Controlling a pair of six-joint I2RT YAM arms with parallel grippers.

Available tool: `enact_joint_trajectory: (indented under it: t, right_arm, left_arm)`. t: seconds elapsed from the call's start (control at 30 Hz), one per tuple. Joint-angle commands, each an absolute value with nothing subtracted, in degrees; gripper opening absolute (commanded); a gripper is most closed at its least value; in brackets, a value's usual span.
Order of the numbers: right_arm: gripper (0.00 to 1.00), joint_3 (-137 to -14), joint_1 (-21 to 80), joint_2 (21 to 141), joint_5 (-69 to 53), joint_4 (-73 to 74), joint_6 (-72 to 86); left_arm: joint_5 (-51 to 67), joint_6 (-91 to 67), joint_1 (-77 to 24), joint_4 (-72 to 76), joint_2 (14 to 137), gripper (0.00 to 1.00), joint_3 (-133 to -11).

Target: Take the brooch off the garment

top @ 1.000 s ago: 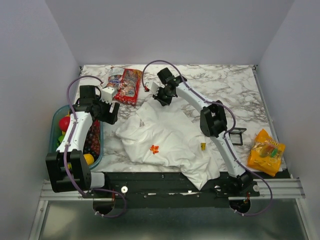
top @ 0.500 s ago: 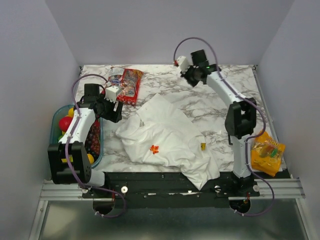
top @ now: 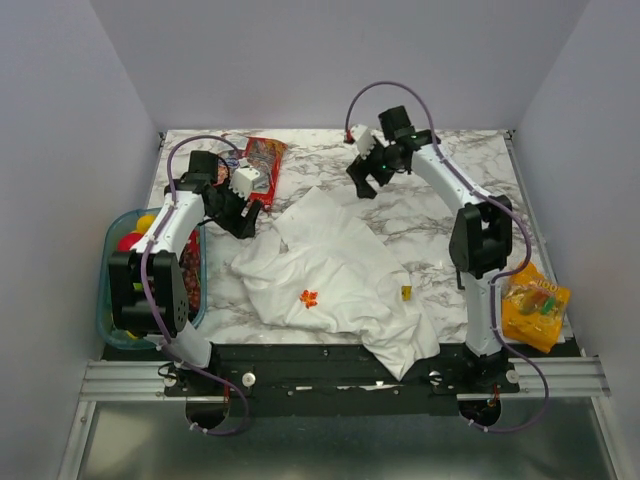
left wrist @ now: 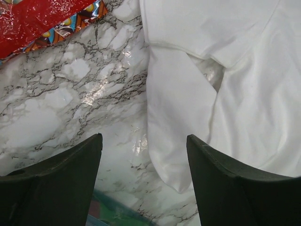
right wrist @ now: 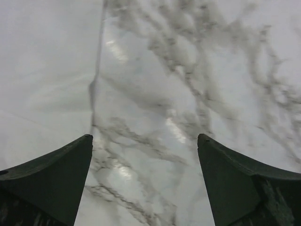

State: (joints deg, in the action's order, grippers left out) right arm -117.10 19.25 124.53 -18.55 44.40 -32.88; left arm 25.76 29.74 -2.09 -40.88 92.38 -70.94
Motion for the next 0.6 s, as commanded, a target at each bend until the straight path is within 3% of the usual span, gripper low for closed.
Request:
enact_joint_trajectory:
  t: [0.0,0.2,0.5,0.57]
  right_arm:
    - [0.95,-115.3,22.1,127.4,-30.4,52.3,-32.8]
    - [0.78,-122.9,23.6,135.7,-31.2,54.1,-30.7]
    - [0.7,-138.2,24.7,148.0,-28.3,65.6,-30.6]
    - [0.64,-138.5,25.0,148.8,-28.6,68.0,-31.9]
  left_arm:
    - [29.2,27.2,-1.8,-43.9,91.3,0.8,-70.9]
    - [29.4,25.1,-1.9,-44.6,89.4,0.8,-69.4]
    - [28.5,23.3,-1.8,-44.0,86.2,0.8,-67.1]
    - [28.4,22.7,-1.9,-43.4,85.8,0.8,-66.3]
